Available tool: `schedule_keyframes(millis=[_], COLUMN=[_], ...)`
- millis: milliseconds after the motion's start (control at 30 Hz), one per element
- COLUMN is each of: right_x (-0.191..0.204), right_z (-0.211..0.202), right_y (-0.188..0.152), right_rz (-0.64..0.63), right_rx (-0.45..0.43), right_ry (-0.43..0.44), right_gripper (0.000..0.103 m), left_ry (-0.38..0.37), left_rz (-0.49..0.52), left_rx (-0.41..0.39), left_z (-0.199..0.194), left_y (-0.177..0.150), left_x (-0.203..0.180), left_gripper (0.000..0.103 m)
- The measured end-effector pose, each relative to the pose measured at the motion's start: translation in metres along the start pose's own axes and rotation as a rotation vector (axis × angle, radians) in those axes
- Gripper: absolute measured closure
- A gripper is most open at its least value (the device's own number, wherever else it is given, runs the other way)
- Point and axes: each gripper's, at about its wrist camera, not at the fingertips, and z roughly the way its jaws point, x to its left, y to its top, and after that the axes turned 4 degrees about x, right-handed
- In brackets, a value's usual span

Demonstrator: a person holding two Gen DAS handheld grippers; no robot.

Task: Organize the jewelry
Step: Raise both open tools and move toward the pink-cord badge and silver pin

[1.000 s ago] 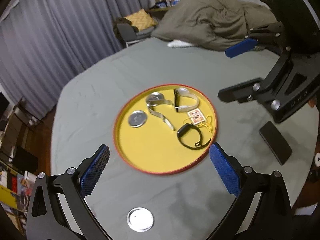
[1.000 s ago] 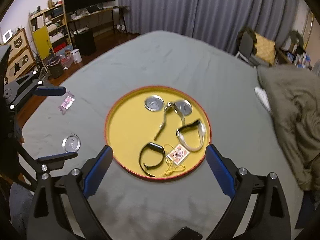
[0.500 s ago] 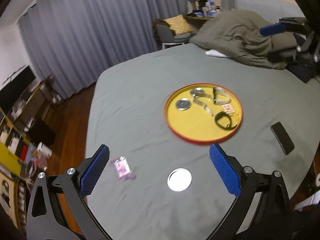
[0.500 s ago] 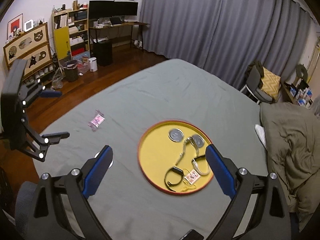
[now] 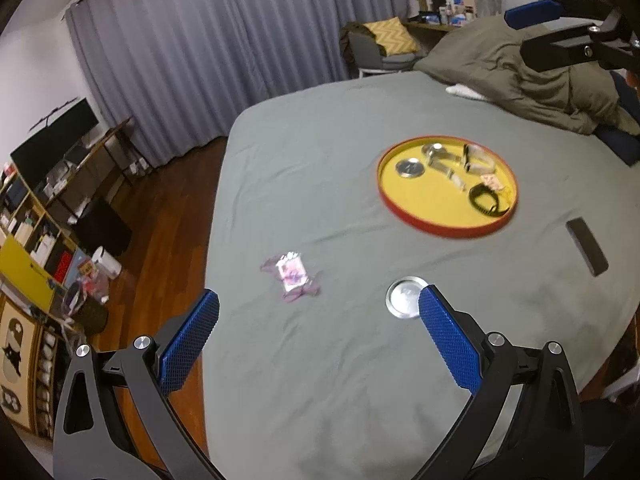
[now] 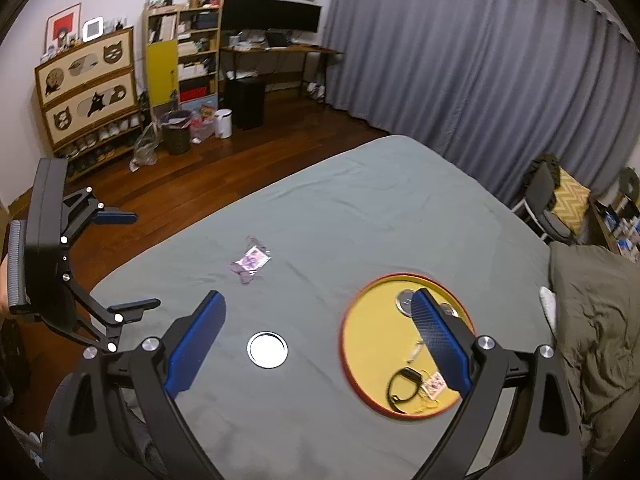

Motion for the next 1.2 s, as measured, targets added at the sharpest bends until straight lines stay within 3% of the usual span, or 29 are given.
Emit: schedule_keyframes(millis=[367,667,867,1200], right_x=[0.033,0.032,0.028,0.036], right_z=[0.064,0.135,0.173,0.229], right_y=[0.0,-0.024,-0.041,-0.071], right_rz=[-0.03,-0.011,0.0,0.007], right_rx=[0.052,0.132,0.168,0.211], right_ry=[0.083,0.135,0.145,0.201], right_gripper=[0.013,0.013,0.013,0.013], left_ry=[-0.013,-0.041,-0.097,-0.099], left_rz=[-0.126,-0.117,-0.169,-0.182], left_rx=[0.082,0.171,0.178,0.213], left_z=[0.055,0.125,0.162,0.222], left_y=[-0.041,-0.058,-0.06,-0.063], left_x=[0.045,0.043,0.042,0.041], left_gripper=[0.005,0.005,0.005,0.005])
